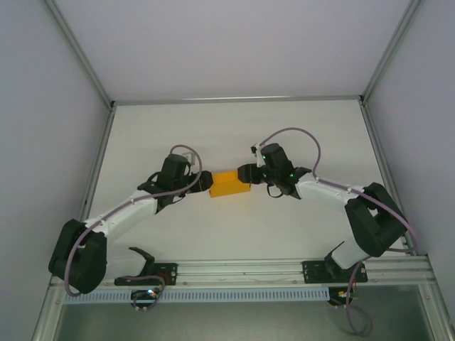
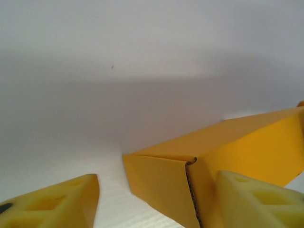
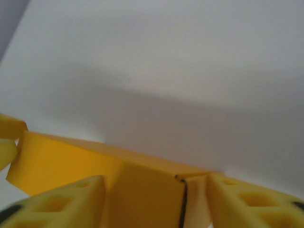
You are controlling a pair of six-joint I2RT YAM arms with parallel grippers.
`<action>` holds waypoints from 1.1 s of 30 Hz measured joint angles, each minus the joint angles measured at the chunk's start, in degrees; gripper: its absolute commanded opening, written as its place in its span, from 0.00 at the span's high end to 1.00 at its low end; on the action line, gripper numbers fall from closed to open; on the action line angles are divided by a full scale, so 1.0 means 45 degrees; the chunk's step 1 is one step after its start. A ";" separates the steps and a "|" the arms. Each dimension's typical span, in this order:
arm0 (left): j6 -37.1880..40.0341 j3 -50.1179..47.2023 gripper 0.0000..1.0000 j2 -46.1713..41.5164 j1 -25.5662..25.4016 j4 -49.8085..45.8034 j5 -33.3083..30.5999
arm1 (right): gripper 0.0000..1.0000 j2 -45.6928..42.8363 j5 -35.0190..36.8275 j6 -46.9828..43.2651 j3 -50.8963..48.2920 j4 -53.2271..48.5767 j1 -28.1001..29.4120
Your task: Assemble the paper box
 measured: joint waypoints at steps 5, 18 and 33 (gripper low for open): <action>0.0651 0.1826 0.00 -0.0432 0.0539 -0.2137 -0.0646 | 0.00 -0.0005 -0.0068 -0.1156 0.2229 -0.2841 0.0015; 0.1569 0.2628 0.00 -0.1996 0.4920 -0.4347 -0.3434 | 0.01 0.1904 -0.2249 -1.4455 0.6751 -0.7932 0.1078; 0.1613 0.1413 0.00 -0.2021 0.6013 -0.4488 -0.3619 | 0.57 0.7286 -0.0894 -1.8476 1.1414 -1.2065 0.1151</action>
